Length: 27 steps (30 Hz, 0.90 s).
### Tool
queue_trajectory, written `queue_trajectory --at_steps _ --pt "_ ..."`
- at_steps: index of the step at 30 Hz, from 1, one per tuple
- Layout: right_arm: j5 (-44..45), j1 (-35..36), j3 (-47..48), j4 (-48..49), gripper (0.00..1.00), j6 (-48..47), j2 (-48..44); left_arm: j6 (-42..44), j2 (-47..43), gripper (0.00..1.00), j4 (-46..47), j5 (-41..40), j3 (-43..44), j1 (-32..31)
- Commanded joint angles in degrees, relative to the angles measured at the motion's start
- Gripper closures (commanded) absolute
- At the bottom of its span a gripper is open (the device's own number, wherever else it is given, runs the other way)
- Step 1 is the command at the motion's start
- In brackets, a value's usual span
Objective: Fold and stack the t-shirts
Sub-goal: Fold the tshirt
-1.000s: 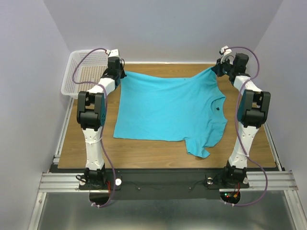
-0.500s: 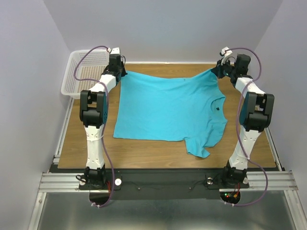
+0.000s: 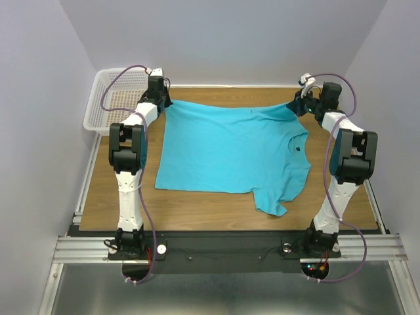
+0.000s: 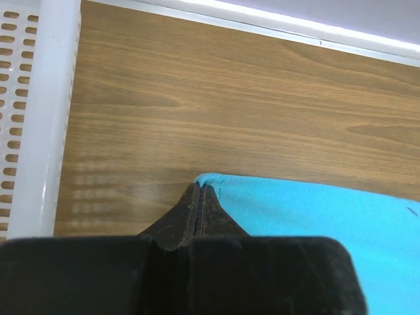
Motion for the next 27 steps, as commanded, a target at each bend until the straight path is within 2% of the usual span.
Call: queue_trajectory --at_steps 1,27 --pt "-0.60 -0.37 -1.48 2.28 0.99 -2.02 -5.14 0.04 -2.14 1.00 0.99 0.13 1.63 0.65" --pt "-3.58 -2.48 -12.65 1.40 0.99 -5.97 -13.58 0.48 -2.41 1.00 0.90 1.53 1.01 1.18"
